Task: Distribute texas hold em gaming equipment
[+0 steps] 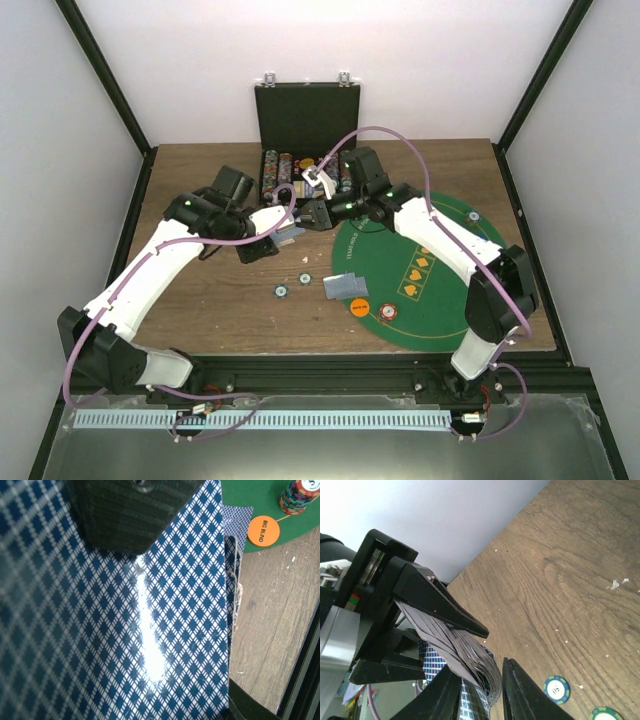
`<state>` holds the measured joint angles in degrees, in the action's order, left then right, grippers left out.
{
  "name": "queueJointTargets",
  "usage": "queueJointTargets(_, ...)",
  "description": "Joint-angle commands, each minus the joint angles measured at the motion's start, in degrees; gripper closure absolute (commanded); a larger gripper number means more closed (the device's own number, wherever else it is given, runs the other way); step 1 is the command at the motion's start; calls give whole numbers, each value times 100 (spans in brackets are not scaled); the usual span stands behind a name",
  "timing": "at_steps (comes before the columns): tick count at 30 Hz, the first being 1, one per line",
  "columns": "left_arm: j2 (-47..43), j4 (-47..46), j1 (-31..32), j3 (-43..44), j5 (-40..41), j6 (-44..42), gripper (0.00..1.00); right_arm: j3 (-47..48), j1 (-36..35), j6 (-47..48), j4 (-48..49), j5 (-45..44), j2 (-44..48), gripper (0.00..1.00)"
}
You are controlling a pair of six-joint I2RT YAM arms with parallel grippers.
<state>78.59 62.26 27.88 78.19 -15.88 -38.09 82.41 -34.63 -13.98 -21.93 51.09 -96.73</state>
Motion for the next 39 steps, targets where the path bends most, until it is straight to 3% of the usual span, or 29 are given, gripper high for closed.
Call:
queueJointTargets(1,-98,-65,-12,-43,-68,-6,61,292,18,93,-254,-112,198,74)
queueJointTargets(6,-90,-74,-19,-29,-82,-5,61,361,18,77,-337,-165,194,72)
queueJointTargets(13,-94,-75,-19,-48,-90,-6,61,474,18,153,-521,-279,220,80)
queueJointTargets(18,-80,-82,-34,-53,-86,-6,61,565,18,211,-632,-310,216,93)
queueJointTargets(23,-89,-82,-39,-43,-99,-22,61,679,19,329,-822,-348,223,99)
queueJointTargets(35,-89,-91,-59,-22,-219,-6,61,125,-80,-198,78,263,278,99)
queueJointTargets(39,-98,-98,-88,-43,-222,-6,61,314,-67,182,-284,-51,367,99)
